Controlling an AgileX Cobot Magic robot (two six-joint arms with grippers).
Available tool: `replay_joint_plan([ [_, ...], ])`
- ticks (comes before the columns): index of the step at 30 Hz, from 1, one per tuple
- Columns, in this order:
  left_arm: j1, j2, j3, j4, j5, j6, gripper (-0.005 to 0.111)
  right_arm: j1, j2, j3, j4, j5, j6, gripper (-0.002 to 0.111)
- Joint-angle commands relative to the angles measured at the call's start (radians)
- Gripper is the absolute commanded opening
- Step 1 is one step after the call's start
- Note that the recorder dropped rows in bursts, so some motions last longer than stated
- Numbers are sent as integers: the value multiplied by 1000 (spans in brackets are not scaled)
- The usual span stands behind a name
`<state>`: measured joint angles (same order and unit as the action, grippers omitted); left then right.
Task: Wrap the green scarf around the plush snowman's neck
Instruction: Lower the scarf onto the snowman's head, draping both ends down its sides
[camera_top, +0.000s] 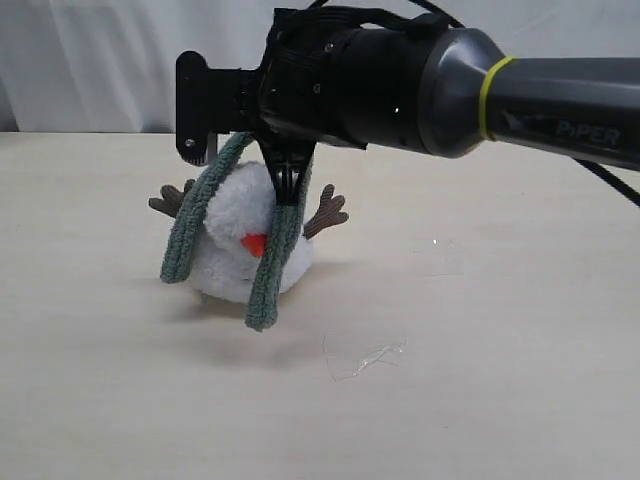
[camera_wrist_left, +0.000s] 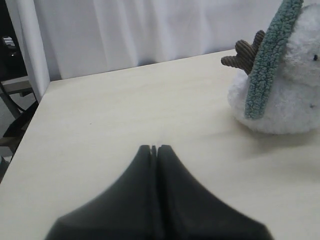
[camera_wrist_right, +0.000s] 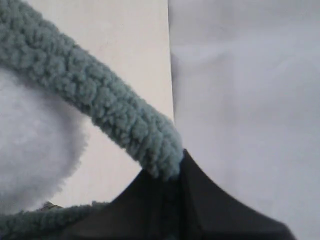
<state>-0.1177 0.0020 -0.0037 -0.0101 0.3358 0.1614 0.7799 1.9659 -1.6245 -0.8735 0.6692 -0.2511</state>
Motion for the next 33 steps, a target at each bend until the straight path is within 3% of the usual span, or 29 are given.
replay_joint_plan([
  [1,3,-2,4,1,-13,-1,0,-47,-3,-3,122,-21,12,4],
  [21,3,-2,4,1,-13,-1,0,-81,109,-3,215,-54,12,6],
  [26,3,-2,4,1,-13,-1,0,-81,109,-3,215,-45,12,31],
  [31,3,-2,4,1,-13,-1,0,-81,109,-3,193,-45,49,72],
  [33,3,-2,4,1,-13,-1,0,-81,109,-3,148,-33,104,82],
])
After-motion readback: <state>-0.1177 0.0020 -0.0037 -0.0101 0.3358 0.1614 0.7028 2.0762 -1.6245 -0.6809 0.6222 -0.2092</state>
